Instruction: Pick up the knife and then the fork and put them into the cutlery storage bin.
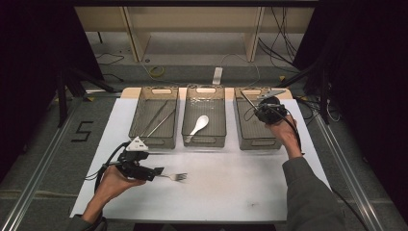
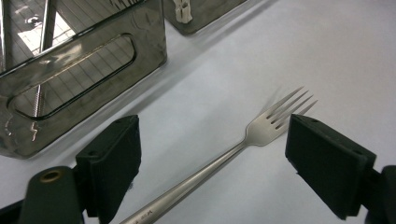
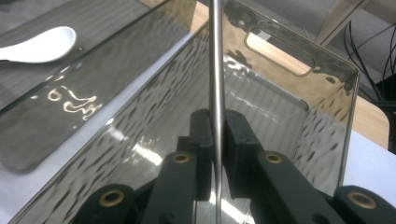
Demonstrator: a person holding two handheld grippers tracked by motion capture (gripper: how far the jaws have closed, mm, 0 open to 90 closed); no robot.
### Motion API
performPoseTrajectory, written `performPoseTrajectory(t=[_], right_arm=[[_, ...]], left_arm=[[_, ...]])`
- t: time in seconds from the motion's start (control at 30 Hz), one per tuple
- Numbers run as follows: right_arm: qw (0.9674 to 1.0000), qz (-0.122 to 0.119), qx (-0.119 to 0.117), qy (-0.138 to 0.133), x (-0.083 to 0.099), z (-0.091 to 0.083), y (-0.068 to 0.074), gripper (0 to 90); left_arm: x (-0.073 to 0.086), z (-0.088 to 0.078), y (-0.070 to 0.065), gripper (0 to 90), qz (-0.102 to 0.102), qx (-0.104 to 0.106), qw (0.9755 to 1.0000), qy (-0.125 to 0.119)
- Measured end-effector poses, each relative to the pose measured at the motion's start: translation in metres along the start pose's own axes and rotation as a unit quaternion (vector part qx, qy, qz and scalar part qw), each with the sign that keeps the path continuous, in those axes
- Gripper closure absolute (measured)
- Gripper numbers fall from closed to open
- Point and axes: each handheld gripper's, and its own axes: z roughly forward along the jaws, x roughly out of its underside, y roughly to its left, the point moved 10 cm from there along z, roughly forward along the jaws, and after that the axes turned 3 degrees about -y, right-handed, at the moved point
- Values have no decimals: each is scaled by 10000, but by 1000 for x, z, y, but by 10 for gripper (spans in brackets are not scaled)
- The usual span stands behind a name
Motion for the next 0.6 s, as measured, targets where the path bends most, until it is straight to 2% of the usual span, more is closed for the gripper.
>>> performPoseTrajectory(t=[0.23,0.37,0.6], right_arm=[[9998,126,20,125,-1,13,-2,835],[9995,295,66,95,-5,19,-7,834],[9991,335,136,210,-9,28,-13,833]], left_arm=[[-2,-1,0,169,-16,-35,10000,-76],[-1,-1,2,169,-15,-61,10000,-52],[-1,0,3,169,-78,-77,9999,-84]])
